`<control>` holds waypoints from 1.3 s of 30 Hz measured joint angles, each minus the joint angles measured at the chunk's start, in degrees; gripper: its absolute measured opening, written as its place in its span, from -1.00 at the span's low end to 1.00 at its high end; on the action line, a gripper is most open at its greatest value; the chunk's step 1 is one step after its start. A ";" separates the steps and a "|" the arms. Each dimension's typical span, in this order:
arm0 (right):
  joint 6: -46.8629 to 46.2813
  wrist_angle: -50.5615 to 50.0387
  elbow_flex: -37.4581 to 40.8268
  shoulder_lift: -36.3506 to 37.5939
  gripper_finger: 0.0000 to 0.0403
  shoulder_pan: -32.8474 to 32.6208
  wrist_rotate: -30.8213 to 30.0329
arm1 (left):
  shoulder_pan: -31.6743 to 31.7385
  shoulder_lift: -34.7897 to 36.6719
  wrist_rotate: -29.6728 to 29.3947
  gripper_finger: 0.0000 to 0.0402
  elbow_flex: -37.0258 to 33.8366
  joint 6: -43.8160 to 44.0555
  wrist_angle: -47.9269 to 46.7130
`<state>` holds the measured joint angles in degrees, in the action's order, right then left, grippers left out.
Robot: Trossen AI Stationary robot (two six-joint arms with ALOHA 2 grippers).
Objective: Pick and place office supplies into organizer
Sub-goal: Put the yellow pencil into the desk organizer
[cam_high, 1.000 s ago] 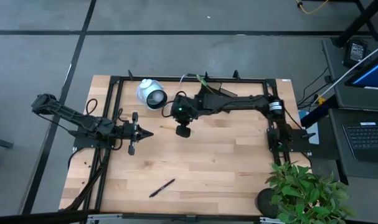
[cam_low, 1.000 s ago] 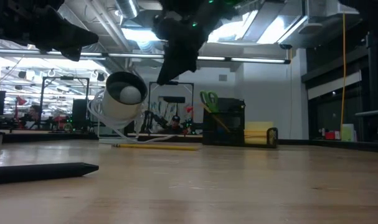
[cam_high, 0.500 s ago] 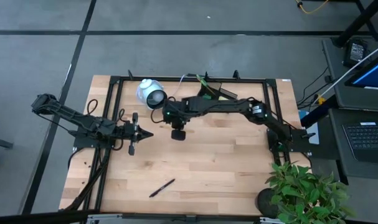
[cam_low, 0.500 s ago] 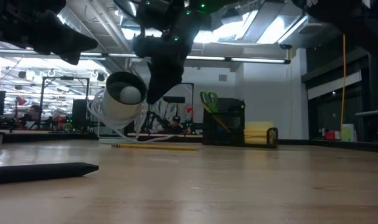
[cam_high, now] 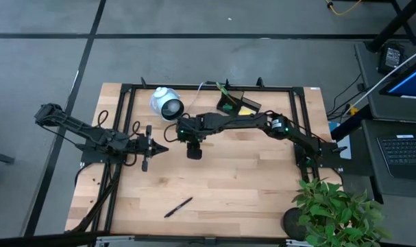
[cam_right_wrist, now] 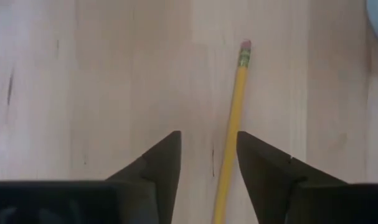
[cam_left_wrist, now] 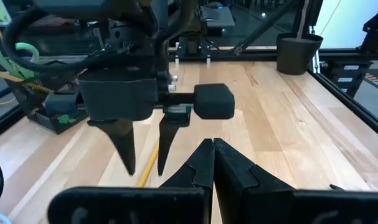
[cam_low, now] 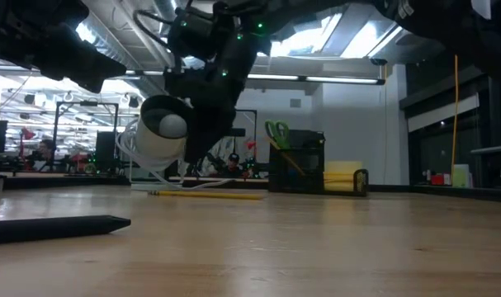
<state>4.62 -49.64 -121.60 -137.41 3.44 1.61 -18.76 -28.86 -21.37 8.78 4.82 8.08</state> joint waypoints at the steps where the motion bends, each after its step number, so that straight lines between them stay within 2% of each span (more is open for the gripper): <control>1: -0.51 0.73 -0.03 -0.17 -0.21 0.03 0.00 | 0.00 0.00 0.00 -0.99 0.00 0.00 -0.12; 13: -2.86 2.46 -0.01 -3.54 -0.21 1.76 0.02 | 0.00 0.00 0.02 -0.99 0.00 -0.31 -0.58; 31: -4.34 -2.33 -0.29 -5.90 -0.21 2.71 0.42 | 0.00 0.00 0.02 -0.99 0.00 -0.48 -0.61; 39: -4.30 -2.37 -0.18 -6.00 -0.37 2.84 1.47 | 0.00 0.00 0.02 -0.99 0.00 -0.48 -0.60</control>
<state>0.32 -52.01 -121.78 -143.41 6.28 3.08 -18.76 -28.86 -21.34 8.78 4.34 7.48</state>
